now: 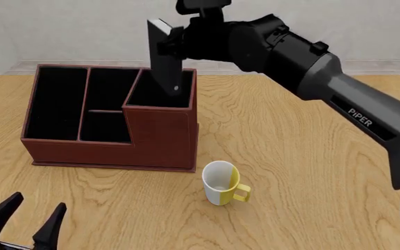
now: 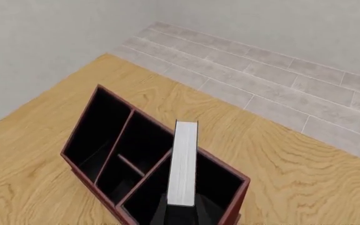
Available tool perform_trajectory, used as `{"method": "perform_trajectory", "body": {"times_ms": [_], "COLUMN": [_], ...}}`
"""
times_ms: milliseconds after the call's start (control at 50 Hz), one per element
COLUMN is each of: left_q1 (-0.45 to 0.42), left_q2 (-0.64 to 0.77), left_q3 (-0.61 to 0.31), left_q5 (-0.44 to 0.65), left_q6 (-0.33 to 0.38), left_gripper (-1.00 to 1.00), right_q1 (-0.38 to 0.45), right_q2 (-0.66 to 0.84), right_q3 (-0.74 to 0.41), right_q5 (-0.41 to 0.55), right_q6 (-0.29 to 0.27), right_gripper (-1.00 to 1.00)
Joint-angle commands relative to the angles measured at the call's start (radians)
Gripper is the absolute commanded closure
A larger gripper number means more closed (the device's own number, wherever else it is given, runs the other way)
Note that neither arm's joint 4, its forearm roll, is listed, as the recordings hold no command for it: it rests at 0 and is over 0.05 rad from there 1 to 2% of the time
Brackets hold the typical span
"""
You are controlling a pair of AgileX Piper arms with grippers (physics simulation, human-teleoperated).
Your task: Pick up the book and place it in the right compartment of the caddy.
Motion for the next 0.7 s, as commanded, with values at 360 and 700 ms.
{"method": "perform_trajectory", "body": {"times_ms": [360,700], "left_q1": [0.007,0.013], "left_q2": [0.005,0.036], "left_q3": [0.0,0.0], "left_q5": [-0.008,-0.038], "left_q6": [0.004,0.011], "left_gripper": [-1.0,-1.0], "right_q1": [0.012,0.018], "right_q2": [0.0,-0.006], "right_q3": [0.056,0.097], "right_q5": [-0.069,-0.102], "right_q6": [0.036,0.047], "right_gripper": [1.0,1.0]}}
